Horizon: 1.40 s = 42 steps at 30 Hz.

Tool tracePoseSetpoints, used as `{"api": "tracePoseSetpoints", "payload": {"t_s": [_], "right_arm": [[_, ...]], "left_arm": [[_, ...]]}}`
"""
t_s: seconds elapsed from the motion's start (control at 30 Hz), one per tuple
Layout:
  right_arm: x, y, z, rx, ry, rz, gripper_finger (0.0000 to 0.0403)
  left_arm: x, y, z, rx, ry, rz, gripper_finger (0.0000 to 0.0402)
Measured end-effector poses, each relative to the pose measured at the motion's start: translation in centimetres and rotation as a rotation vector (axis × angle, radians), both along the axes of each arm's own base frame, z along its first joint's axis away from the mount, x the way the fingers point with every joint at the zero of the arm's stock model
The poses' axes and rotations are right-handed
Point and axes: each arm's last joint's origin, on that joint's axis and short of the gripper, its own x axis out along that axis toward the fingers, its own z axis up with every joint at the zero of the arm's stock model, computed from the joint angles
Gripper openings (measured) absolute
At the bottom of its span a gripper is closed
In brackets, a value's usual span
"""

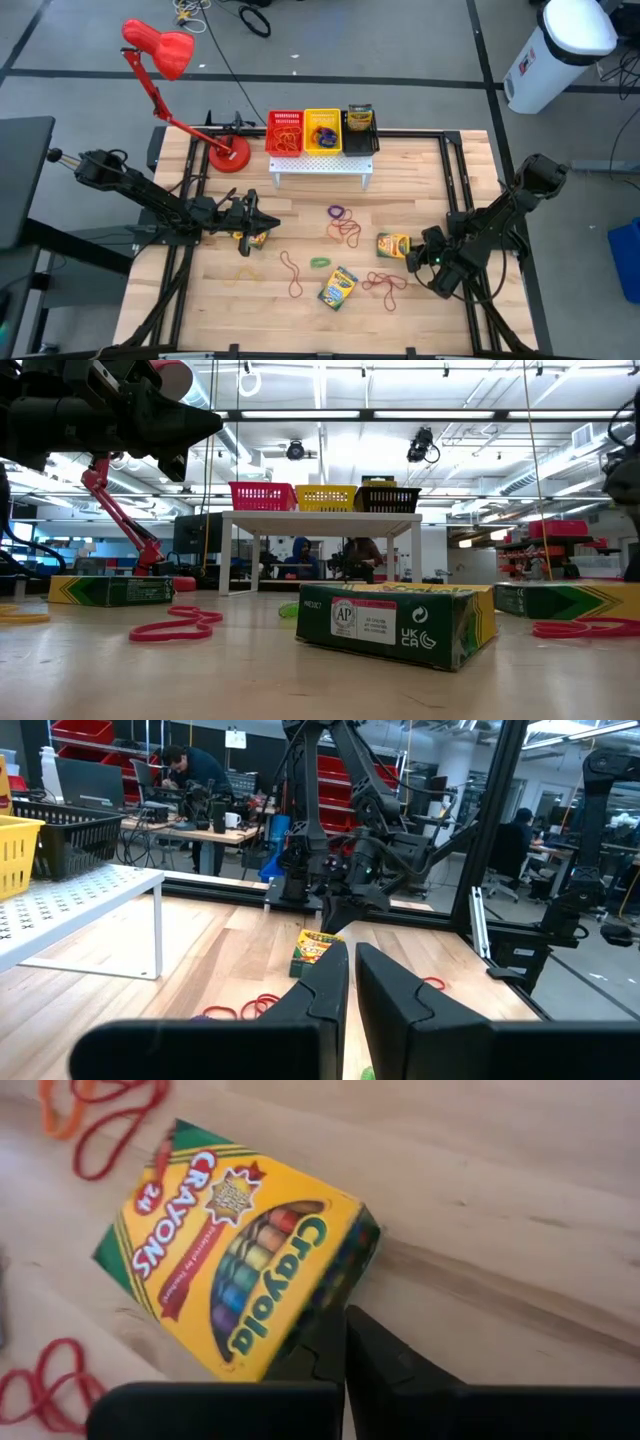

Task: Pick & Place Office Desk Supplies
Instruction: Put the yellow crayon box into the black bin on the shelf

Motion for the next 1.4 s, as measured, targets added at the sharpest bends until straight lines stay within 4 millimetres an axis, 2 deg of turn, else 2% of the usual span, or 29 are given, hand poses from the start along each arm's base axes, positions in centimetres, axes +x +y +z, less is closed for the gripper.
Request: {"api": "tracePoseSetpoints", "payload": {"t_s": [0.23, 0.43, 0.7, 0.97, 1.17, 1.4], "right_arm": [[0.9, 1.1, 3.3, -0.083, 0.059, 0.034, 0.0002], [2.0, 1.0, 5.7, -0.137, 0.148, 0.068, 0.0001], [5.0, -0.7, 7.2, -0.168, 0.241, 0.155, 0.0001], [8.4, -2.0, 9.4, -0.187, 0.208, 0.277, 0.0], [10.4, -2.8, 9.7, -0.142, 0.152, 0.383, 0.0], [11.4, -3.7, 9.9, -0.113, 0.117, 0.416, 0.0007]], "left_arm": [[0.0, 0.0, 0.0, 0.0, 0.0, 0.0, 0.0029], [0.0, 0.0, 0.0, 0.0, 0.0, 0.0, 0.0029], [0.0, 0.0, 0.0, 0.0, 0.0, 0.001, 0.0029], [0.0, 0.0, 0.0, 0.0, -0.001, 0.001, 0.0029], [0.0, 0.0, 0.0, 0.0, 0.0, 0.0, 0.0029], [0.0, 0.0, 0.0, 0.0, -0.001, 0.0, 0.0029]]}}
